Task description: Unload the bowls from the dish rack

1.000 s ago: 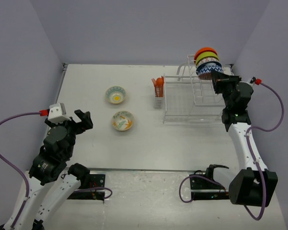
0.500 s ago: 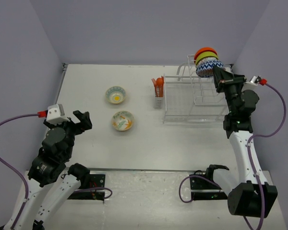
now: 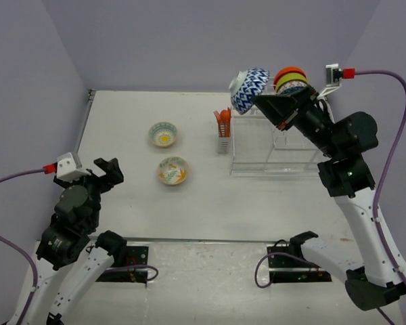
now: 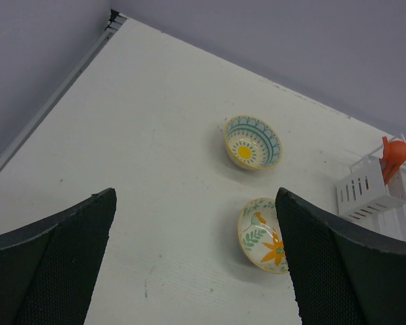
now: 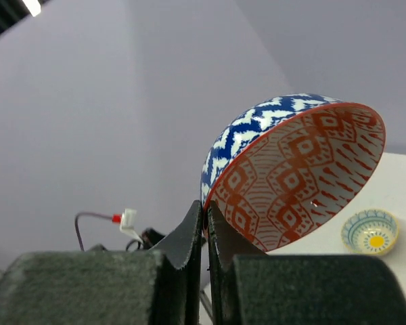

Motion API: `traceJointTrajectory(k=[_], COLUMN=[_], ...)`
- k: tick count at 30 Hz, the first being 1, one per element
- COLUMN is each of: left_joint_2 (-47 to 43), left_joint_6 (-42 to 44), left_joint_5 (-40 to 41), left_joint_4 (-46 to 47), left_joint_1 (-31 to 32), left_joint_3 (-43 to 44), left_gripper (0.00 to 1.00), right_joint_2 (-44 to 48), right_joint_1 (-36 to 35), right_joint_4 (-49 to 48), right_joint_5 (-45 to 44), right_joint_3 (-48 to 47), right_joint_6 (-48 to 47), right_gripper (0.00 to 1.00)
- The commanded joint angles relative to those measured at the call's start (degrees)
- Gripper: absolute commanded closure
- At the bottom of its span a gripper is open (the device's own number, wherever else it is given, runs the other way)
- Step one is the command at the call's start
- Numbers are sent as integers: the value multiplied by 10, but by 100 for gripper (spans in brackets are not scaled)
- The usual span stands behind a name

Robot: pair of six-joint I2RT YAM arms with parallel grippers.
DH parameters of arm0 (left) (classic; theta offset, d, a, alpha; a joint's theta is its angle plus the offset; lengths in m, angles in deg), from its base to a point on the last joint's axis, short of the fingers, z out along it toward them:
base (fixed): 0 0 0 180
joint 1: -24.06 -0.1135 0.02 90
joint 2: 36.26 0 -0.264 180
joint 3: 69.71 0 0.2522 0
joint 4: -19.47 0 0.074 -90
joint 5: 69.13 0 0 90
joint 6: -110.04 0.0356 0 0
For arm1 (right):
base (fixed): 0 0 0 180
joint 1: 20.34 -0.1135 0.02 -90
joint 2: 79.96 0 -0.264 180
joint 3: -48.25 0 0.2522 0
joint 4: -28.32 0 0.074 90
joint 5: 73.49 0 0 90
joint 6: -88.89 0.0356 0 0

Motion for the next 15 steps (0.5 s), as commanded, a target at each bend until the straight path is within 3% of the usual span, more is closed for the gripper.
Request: traceJointTrajectory(k=[1, 5, 9, 15], left_joint_2=[-22, -56, -70, -60], left_joint_6=[-27, -38, -43, -44], left_joint_5=[56, 78, 89, 87], left_joint_4=[-3, -10, -11, -15], left_joint_1=[1, 1, 1, 1], left_joint_3=[8, 8, 7, 8], left_gripper=[0, 0, 0, 0], right_joint_2=[-26, -84, -116, -169], right_joint_1=[-57, -182, -265, -356], right_joint_4=[130, 283, 333, 377], right_joint_5=[20, -89, -194, -267], right_joint_3=[-52, -123, -137, -142], right_joint_6=[-197, -348, -401, -448], right_gripper=[100, 100, 100, 100])
